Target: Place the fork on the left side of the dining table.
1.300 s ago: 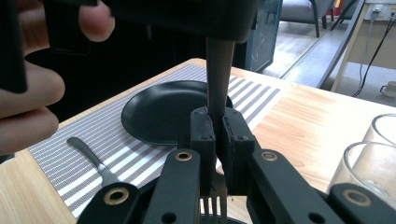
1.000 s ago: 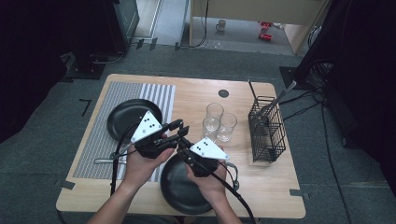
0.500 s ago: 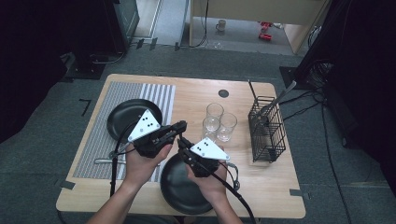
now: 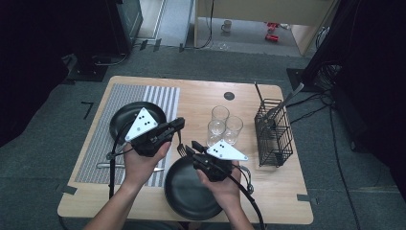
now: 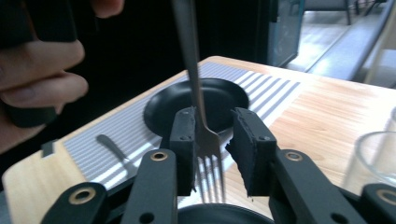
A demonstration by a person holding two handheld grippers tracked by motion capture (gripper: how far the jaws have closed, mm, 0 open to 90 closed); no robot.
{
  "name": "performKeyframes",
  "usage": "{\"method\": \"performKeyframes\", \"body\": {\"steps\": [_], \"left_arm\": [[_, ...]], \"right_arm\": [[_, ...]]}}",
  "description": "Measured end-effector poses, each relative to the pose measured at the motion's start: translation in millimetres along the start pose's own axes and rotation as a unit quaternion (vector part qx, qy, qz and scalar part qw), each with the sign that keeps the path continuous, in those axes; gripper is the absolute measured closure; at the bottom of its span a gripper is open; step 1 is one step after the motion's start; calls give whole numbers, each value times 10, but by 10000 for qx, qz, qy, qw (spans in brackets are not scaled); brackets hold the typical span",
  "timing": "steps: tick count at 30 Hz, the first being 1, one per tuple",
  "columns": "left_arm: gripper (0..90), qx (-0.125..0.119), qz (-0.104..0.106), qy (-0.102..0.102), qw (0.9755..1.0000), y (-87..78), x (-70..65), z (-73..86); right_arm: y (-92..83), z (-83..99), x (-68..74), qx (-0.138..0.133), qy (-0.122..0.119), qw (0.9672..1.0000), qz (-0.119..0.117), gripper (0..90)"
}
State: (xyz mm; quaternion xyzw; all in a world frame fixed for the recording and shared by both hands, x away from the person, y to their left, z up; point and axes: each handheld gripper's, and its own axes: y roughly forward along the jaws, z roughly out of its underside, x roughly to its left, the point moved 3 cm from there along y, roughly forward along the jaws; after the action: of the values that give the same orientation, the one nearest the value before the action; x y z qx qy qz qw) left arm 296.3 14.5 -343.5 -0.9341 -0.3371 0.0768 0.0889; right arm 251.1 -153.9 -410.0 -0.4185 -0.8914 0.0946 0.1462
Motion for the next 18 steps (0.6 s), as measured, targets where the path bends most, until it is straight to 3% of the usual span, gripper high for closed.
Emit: {"method": "performKeyframes", "body": {"steps": [2,6,12,18], "left_arm": [[885,-9,-42,23,10000,-5,24,-10],[885,-13,-106,39,9999,-22,77,-26],[885,-52,-204,27,9998,-32,145,-40],[884,-72,-289,13,9996,-27,214,-49]], "right_arm": [[-41,5,-23,20,-41,9999,148,706],[-106,41,-70,119,-268,9984,474,597],[-219,103,-181,174,-95,9985,513,428],[-360,164,-312,185,10,9971,731,234]]}}
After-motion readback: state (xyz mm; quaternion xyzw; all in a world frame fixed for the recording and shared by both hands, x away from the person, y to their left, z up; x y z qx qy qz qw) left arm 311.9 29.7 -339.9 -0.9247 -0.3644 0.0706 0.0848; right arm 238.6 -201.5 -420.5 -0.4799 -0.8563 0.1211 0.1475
